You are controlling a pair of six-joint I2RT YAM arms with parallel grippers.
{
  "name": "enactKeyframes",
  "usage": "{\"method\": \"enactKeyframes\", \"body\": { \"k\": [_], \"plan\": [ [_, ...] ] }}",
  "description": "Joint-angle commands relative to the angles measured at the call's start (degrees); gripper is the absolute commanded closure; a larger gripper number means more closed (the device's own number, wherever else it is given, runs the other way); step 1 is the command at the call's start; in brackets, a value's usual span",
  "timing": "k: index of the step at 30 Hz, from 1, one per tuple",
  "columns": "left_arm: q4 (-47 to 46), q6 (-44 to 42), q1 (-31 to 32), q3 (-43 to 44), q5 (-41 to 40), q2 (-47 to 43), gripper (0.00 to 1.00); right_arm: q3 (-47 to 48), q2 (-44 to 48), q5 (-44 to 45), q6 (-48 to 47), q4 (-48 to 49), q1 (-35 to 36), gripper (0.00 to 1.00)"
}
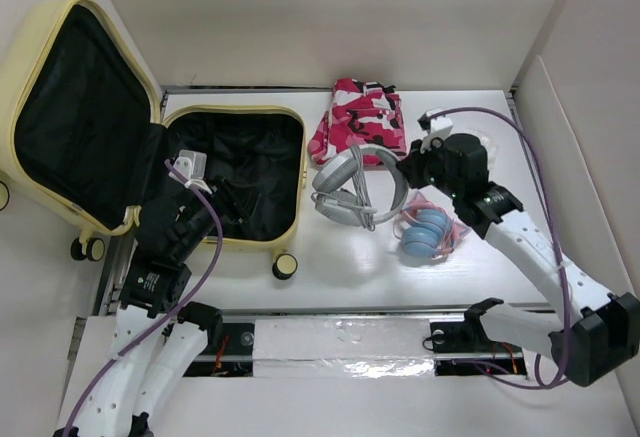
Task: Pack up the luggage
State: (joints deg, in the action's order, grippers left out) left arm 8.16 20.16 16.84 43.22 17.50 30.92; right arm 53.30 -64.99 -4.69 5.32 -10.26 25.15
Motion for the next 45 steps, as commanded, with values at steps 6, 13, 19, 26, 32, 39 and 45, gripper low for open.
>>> {"method": "enactKeyframes", "body": {
  "k": [6, 13, 19, 26, 32, 39, 45],
  "plan": [
    [2.2, 2.5, 0.2, 2.7, -10.4, -1.3, 0.53, 20.2, -7.3, 1.0, 1.2, 2.3, 6.0, 1.0],
    [4.4, 4.1, 0.2, 4.1, -17.0, -2.7, 0.53, 40.3, -33.0, 3.4, 4.0, 7.9, 13.5, 1.0],
    [4.7, 4.4, 0.2, 5.1, -21.1, -4.3, 0.53, 56.7, -52.8, 4.4, 8.4, 9.6, 19.9, 1.0],
    [4.4, 4.1, 0.2, 5.0, -20.5, -3.9, 0.53, 78.5, -73.4, 6.5, 14.9, 9.6, 27.7, 1.0],
    [4.7, 4.1, 0.2, 4.9, -20.5, -4.0, 0.53, 86.0, -80.8, 9.3, 16.3, 12.0, 32.5, 1.0],
    [4.5, 4.0, 0.2, 4.6, -19.7, -4.1, 0.53, 74.8, -76.1, 9.8, 16.1, 16.2, 33.9, 0.59],
    [4.5, 4.1, 0.2, 4.3, -19.4, -4.2, 0.53, 67.7, -66.1, 12.5, 11.5, 18.1, 33.9, 0.38]
  ]
}}
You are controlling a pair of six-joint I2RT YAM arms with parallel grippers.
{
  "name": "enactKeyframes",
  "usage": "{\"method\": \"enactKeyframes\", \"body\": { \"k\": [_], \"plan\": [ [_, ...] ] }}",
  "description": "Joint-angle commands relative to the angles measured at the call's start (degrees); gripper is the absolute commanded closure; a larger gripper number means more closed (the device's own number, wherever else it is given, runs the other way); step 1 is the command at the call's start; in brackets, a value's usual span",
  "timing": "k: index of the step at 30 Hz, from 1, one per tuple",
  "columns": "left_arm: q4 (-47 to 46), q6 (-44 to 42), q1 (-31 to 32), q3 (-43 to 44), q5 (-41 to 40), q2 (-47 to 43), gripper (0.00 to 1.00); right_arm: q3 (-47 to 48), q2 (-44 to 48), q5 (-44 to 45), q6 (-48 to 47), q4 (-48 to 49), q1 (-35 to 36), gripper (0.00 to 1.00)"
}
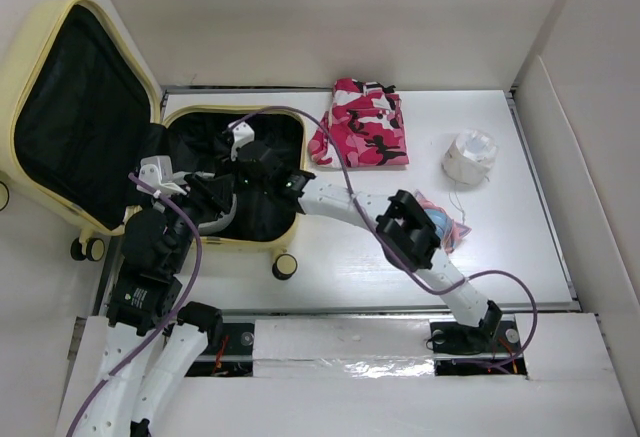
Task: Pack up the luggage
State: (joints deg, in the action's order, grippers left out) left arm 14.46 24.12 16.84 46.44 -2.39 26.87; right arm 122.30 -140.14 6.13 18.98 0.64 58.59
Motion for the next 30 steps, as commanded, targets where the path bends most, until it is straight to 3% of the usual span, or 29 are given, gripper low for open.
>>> {"method": "enactKeyframes", "body": {
  "k": [1, 5, 7, 9, 10, 12, 13, 14, 16, 17, 18, 20, 21, 22, 25, 30],
  "plan": [
    [-1.8, 0.1, 0.2, 1.0, 0.5, -0.2, 0.53, -2.6, 10.7, 2.4, -2.8, 7.4, 0.5, 0.38],
    [-1.7, 0.2, 0.2, 0.9, 0.5, -0.5, 0.52, -12.8, 20.3, 4.4, -5.4, 9.9, -0.1, 0.4],
    [-1.8, 0.1, 0.2, 0.9, 0.5, -0.6, 0.52, -23.1, 28.7, 5.9, -6.3, 12.9, -0.9, 0.76],
    [-1.8, 0.1, 0.8, 0.9, 0.7, -0.9, 0.52, -31.0, 35.1, 10.5, -6.9, 14.5, -3.5, 1.0],
    [-1.8, 0.0, 0.8, 0.9, 0.6, -0.9, 0.52, -40.2, 42.2, 14.0, -6.5, 14.6, -4.4, 1.0],
    [-1.7, -0.1, 0.8, 0.7, 0.6, -1.1, 0.53, -50.1, 49.9, 18.1, -3.9, 13.0, -8.8, 1.0],
    [-1.9, -0.2, 0.8, 0.6, 0.9, -1.2, 0.53, -55.1, 58.0, 19.8, -2.0, 11.8, -10.8, 1.0],
    [-1.9, -0.3, 0.8, 0.5, 1.0, -1.4, 0.53, -64.8, 62.1, 21.7, 2.2, 10.2, -13.2, 1.0],
    [-2.2, -0.4, 1.3, 0.5, 1.9, -1.6, 0.54, -73.5, 70.7, 23.0, 7.2, 3.0, -20.4, 1.0],
    [-2.2, -0.5, 1.4, 0.4, 2.0, -1.6, 0.54, -81.2, 79.4, 24.8, 10.3, -0.6, -22.5, 1.0],
    [-2.3, -0.6, 1.4, 0.4, 2.1, -1.6, 0.54, -84.6, 83.8, 25.9, 11.2, -3.2, -24.4, 0.95],
    [-2.6, -0.7, 1.4, 0.3, 3.9, -1.5, 0.53, -90.2, 95.4, 27.3, 15.2, -6.4, -30.2, 0.79],
    [-2.8, -0.7, 1.4, 0.2, 4.1, -1.4, 0.53, -94.4, 98.5, 26.7, 16.0, -8.2, -32.2, 0.63],
    [-2.9, -0.7, 1.4, 0.2, 4.3, -1.4, 0.53, -95.9, 101.2, 25.8, 17.1, -9.2, -34.5, 0.58],
    [-2.9, -0.7, 1.9, 0.1, 4.3, -1.5, 0.53, -99.1, 107.3, 21.6, 20.7, -13.1, -43.3, 0.52],
    [-2.9, -0.6, 2.4, -0.1, 4.2, -2.3, 0.53, -100.9, 108.1, 17.9, 22.5, -17.2, -55.8, 0.42]
  ]
}}
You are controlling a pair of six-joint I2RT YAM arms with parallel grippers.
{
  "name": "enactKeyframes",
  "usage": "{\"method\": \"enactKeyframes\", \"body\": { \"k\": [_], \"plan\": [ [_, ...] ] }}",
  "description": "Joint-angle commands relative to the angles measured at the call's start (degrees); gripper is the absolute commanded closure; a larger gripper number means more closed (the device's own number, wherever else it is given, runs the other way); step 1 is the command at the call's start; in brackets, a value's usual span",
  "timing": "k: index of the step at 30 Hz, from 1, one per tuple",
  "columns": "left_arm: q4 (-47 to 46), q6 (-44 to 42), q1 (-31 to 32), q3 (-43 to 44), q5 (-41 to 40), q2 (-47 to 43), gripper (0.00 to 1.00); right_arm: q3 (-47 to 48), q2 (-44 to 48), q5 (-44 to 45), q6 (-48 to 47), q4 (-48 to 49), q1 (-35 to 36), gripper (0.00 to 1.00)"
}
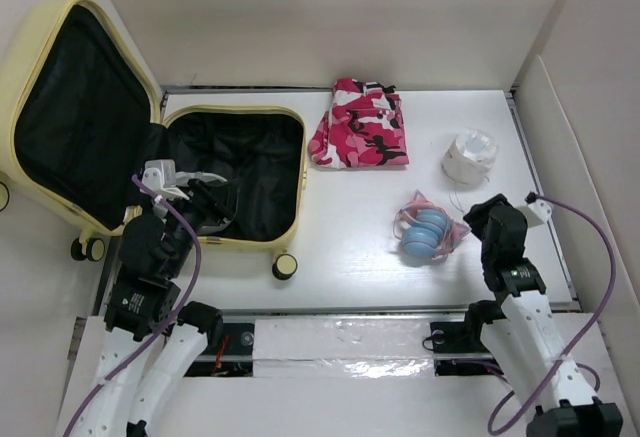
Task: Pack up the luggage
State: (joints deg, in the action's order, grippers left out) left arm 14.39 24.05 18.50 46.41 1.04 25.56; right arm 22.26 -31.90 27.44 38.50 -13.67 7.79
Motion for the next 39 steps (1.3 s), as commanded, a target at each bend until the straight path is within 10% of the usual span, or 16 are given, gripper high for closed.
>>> {"method": "enactKeyframes", "body": {
  "k": [1, 11, 20, 24, 32, 39],
  "plan": [
    [-2.8, -0.5, 0.7, -0.1, 0.9, -1.2, 0.53, -1.4, -1.3, -5.9, 2.4, -1.8, -6.8, 0.41],
    [-2.7, -0.5, 1.8, -0.4, 0.9, -2.0, 0.53, -7.8, -6.3, -34.9, 3.1, 11.6, -14.3, 0.38],
    [-2.4, -0.4, 1.8, -0.4, 0.5, -2.4, 0.53, -15.2, -10.2, -38.2, 10.6, 25.4, -14.3, 0.41],
    [-2.5, -0.4, 1.8, -0.4, 0.5, -2.3, 0.53, -14.4, -14.3, -41.4, 11.1, 28.4, -14.3, 0.6],
    [-2.5, -0.5, 1.8, -0.4, 0.8, -2.0, 0.53, -14.8, -18.6, -43.7, 9.2, 30.0, -14.3, 0.48],
    [-2.5, -0.5, 1.8, -0.4, 0.5, -2.2, 0.53, -10.3, -21.3, -44.0, 4.2, 23.5, -12.5, 0.75]
  ]
}}
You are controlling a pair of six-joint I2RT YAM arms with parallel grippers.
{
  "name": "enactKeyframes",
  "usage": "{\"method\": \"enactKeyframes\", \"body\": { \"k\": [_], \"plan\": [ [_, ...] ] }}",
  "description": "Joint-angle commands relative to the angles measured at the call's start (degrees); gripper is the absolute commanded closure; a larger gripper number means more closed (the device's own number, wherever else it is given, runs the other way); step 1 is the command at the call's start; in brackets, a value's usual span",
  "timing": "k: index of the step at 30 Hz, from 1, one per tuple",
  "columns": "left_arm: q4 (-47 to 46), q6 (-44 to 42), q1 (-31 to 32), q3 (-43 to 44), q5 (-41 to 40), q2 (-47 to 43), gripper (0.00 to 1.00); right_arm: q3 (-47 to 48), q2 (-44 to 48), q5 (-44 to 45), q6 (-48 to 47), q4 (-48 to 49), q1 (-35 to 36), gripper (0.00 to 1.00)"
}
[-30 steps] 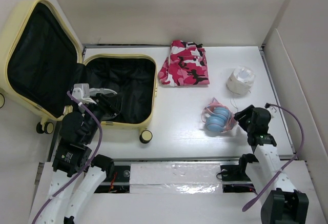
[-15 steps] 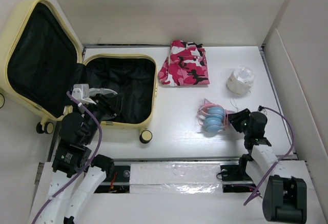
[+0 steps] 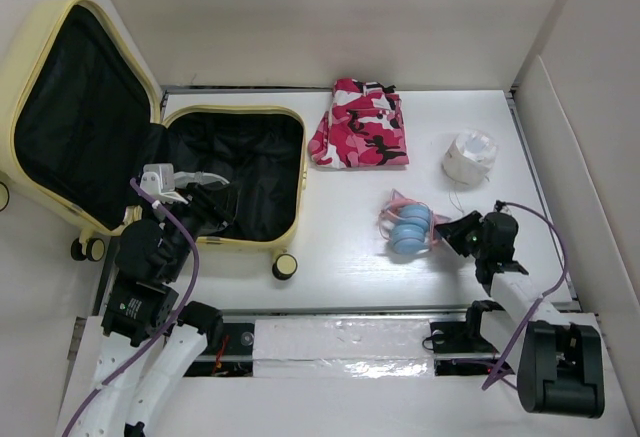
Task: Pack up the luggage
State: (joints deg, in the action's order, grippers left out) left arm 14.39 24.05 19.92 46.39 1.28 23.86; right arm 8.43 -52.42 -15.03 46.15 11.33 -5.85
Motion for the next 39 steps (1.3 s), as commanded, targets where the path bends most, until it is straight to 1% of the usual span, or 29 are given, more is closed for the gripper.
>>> {"method": "enactKeyframes", "body": {
  "k": [1, 2, 4, 7, 10, 11, 15, 16, 20, 24, 25, 26, 29, 30, 31, 32, 33, 34, 35, 36, 39],
  "plan": [
    [-2.5, -0.5, 0.4, -0.4, 0.2, -0.6, 0.53, 3.7, -1.2, -1.7, -3.7, -1.7, 1.1, 0.83],
    [-2.4, -0.5, 0.4, -0.4, 0.3, -0.7, 0.53, 3.7, -1.2, -1.8, -3.7, -1.6, 1.1, 0.87],
    [-2.4, -0.5, 0.4, -0.4, 0.1, -0.7, 0.53, 3.4, -1.6, -2.8, -3.4, -0.1, 1.1, 1.0],
    [-2.3, -0.5, 0.4, -0.4, 0.0, -0.9, 0.53, 3.5, -0.9, -3.6, -3.2, 0.7, 1.1, 1.0],
    [-2.3, -0.5, 0.4, -0.4, 0.0, -0.8, 0.53, 4.3, 4.7, -6.6, -1.7, 2.6, 1.1, 1.0],
    [-2.4, -0.5, 0.4, -0.4, 0.0, -0.8, 0.53, 6.2, 8.4, -7.5, -1.7, 1.2, 1.1, 1.0],
    [-2.4, -0.5, 0.4, -0.4, 0.1, -0.7, 0.53, 12.0, 14.7, -8.3, -3.3, -5.5, 1.1, 1.0],
    [-2.5, -0.5, 0.4, -0.4, 0.1, -0.7, 0.53, 14.4, 15.2, -8.9, -3.4, -6.4, 1.6, 1.0],
    [-2.5, -0.4, 0.4, -0.5, 0.1, -0.7, 0.53, 17.1, 15.7, -11.1, -2.9, -7.6, 2.2, 1.0],
    [-2.5, -0.4, 0.4, -0.5, 0.1, -0.5, 0.53, 17.3, 15.9, -11.5, -2.3, -6.2, 3.5, 1.0],
    [-2.6, -0.4, 0.4, -0.5, 0.2, -0.5, 0.53, 17.6, 15.9, -11.3, -2.2, -6.0, 5.0, 1.0],
    [-2.5, -0.4, 0.4, -0.5, 0.2, -0.4, 0.53, 18.0, 15.9, -10.6, -2.4, -6.4, 5.8, 1.0],
    [-2.6, -0.4, 0.4, -0.5, 0.1, -0.6, 0.53, 21.4, 16.2, -0.9, -7.1, -15.3, 6.9, 1.0],
    [-2.6, -0.4, 0.4, -0.5, 0.1, -0.6, 0.53, 21.8, 16.3, 5.9, -8.0, -19.4, 6.9, 1.0],
    [-2.5, -0.4, 0.4, -0.5, 0.2, -0.5, 0.53, 21.0, 16.5, 8.1, -8.1, -19.7, 6.9, 0.98],
    [-2.5, -0.4, 0.4, -0.5, 0.3, -0.6, 0.53, 20.0, 16.7, 10.2, -8.2, -19.8, 5.9, 0.9],
    [-2.6, -0.4, 0.4, -0.5, 0.2, -0.6, 0.53, 18.5, 16.5, 14.1, -7.4, -19.1, 5.2, 0.72],
    [-2.6, -0.5, 0.4, -0.5, 0.3, -0.6, 0.53, 15.7, 16.1, 14.8, -7.2, -18.6, 4.2, 0.65],
    [-2.5, -0.5, 0.4, -0.5, 0.3, -0.7, 0.53, 14.6, 15.5, 16.4, -7.5, -18.5, 3.0, 0.61],
    [-2.4, -0.5, 0.4, -0.5, 0.1, -0.7, 0.53, 13.7, 14.1, 17.7, -7.9, -17.8, 1.1, 0.53],
    [-2.4, -0.4, 0.4, -0.5, 0.1, -0.7, 0.53, 10.9, 12.2, 16.7, -8.4, -15.6, -0.9, 0.49]
  ]
}}
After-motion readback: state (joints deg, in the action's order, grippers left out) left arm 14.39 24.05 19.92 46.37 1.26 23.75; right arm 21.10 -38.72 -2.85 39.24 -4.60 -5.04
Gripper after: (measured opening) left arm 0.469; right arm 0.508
